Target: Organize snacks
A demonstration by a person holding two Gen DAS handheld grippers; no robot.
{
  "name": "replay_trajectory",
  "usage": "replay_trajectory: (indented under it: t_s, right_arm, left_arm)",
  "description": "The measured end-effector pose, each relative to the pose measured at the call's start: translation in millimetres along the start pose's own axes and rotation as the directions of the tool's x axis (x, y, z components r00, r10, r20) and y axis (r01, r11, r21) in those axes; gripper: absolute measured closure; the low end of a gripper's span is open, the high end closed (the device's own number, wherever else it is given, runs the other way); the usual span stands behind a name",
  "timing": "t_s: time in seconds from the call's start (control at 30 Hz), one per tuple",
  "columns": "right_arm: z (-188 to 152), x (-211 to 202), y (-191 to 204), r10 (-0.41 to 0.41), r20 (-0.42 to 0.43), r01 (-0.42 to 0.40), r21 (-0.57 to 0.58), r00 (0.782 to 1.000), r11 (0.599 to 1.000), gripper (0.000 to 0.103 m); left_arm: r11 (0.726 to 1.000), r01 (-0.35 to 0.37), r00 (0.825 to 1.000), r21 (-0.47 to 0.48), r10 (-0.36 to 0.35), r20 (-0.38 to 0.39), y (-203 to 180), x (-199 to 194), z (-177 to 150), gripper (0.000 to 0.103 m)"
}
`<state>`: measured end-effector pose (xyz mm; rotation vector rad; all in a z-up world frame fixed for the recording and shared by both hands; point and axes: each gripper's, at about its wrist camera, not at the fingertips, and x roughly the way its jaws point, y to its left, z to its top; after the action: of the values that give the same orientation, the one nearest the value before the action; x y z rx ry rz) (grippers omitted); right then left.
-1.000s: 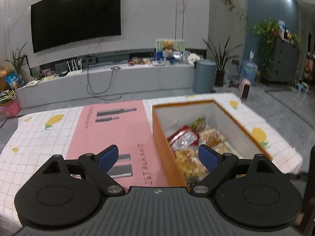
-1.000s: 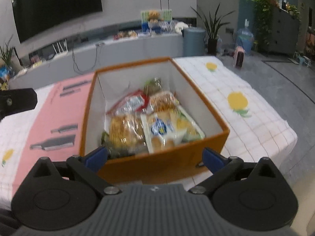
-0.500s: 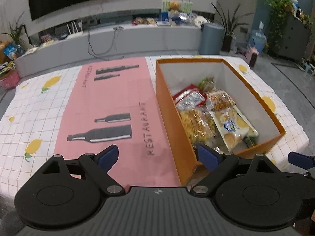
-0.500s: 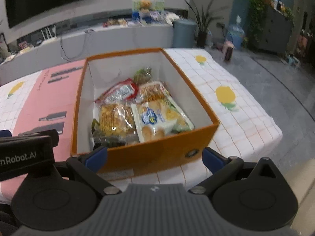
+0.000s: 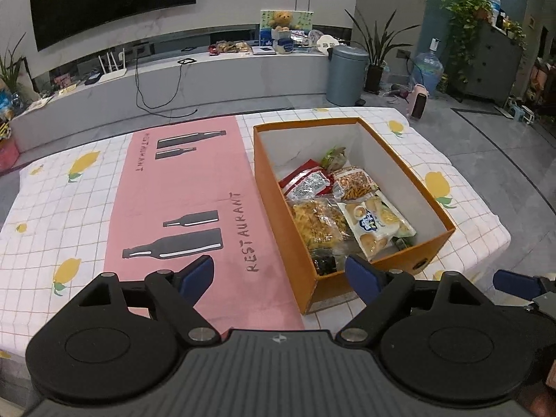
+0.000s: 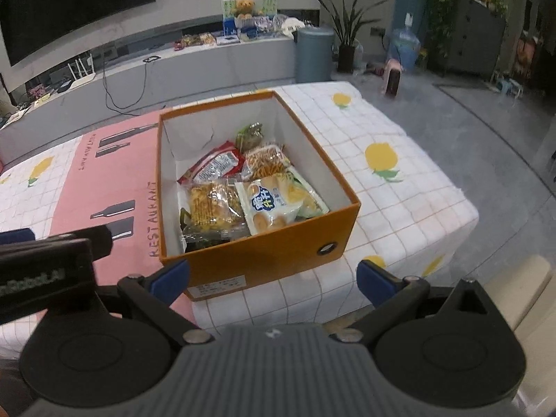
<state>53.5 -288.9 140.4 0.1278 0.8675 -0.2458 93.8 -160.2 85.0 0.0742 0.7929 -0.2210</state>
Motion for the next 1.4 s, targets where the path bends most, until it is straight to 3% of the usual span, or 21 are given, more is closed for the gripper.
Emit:
replay_trajectory:
  t_s: [1.1, 1.4]
  right_arm:
    - [-4.3, -24.7, 15.3, 0.001, 0.079, 0.004, -0.060, 0.997, 0.998, 0.003]
    - [-3.0, -31.3, 17.4, 0.002, 0.126, 0.006, -0.063, 0.992, 0.998, 0.003]
  left_arm:
    - [0.999, -0.043, 0.998, -0.016, 0.044, 0.047, 0.5, -7.3, -4.3, 0.003]
    - [0.999, -0.038, 0.994, -0.029, 0.041, 0.100, 0.1, -13.9, -5.6, 0.003]
